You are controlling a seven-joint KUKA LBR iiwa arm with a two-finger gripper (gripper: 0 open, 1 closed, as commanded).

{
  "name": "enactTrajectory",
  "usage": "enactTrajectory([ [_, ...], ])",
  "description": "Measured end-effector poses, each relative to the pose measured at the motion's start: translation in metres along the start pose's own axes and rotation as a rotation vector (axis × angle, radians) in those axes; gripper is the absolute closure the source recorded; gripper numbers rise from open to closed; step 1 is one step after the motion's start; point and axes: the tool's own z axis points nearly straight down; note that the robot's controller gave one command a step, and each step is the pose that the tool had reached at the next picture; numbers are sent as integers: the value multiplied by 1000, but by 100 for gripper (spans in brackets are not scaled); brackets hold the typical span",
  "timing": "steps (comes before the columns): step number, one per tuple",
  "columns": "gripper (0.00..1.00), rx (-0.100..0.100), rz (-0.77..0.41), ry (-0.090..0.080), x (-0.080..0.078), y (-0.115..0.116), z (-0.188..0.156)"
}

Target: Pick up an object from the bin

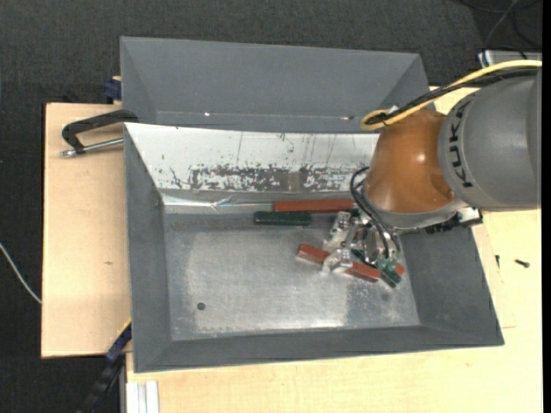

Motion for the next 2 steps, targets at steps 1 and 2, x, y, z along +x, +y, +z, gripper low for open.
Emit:
enactTrajectory([
  [1,100,2,-57,-3,5,25,-199],
  [2,100,2,-61,-5,5,27,-213],
])
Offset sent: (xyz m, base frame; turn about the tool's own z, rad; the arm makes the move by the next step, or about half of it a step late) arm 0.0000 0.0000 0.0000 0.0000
